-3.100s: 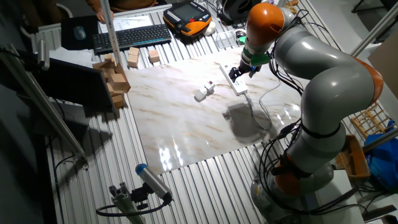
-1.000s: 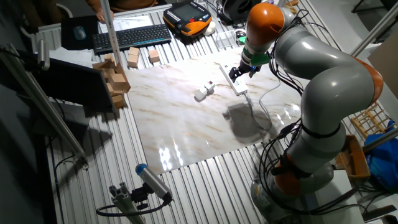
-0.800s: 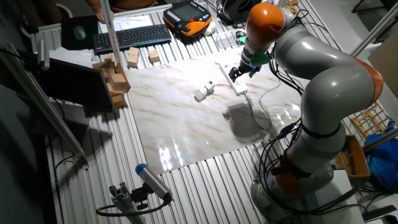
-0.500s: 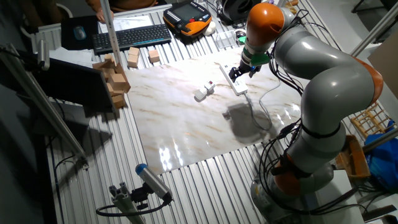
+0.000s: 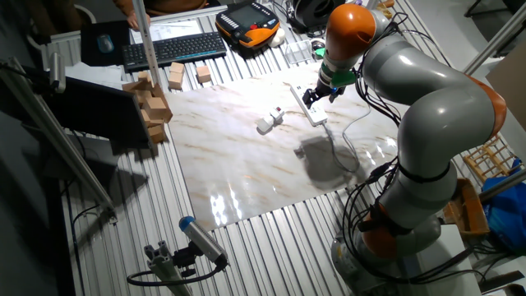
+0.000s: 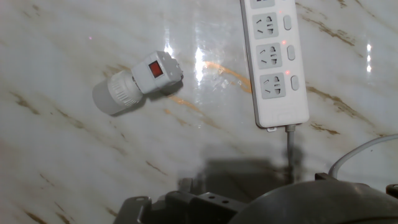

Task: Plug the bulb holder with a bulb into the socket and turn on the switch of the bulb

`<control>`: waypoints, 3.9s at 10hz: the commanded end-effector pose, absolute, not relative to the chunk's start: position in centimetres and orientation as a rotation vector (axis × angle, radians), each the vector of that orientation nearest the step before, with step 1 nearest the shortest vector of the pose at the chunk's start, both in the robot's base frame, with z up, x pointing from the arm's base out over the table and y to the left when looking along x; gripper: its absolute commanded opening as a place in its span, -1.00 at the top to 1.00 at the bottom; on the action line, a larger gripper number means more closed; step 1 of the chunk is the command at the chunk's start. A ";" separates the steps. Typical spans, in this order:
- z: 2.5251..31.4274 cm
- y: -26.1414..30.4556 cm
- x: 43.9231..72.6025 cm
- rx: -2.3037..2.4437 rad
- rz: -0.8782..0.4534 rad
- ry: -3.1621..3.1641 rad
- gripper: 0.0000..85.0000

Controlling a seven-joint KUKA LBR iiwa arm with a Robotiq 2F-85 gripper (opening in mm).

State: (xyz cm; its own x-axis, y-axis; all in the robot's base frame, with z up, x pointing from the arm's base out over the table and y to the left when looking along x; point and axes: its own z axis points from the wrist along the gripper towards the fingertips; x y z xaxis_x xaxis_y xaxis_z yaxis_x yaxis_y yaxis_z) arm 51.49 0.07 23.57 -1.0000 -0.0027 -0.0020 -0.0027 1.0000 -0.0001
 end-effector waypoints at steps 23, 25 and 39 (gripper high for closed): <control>23.6 0.0 51.3 0.177 0.029 3.399 1.00; 23.6 0.0 51.3 0.484 0.054 3.343 1.00; 18.9 9.4 57.6 2.079 0.090 2.423 0.60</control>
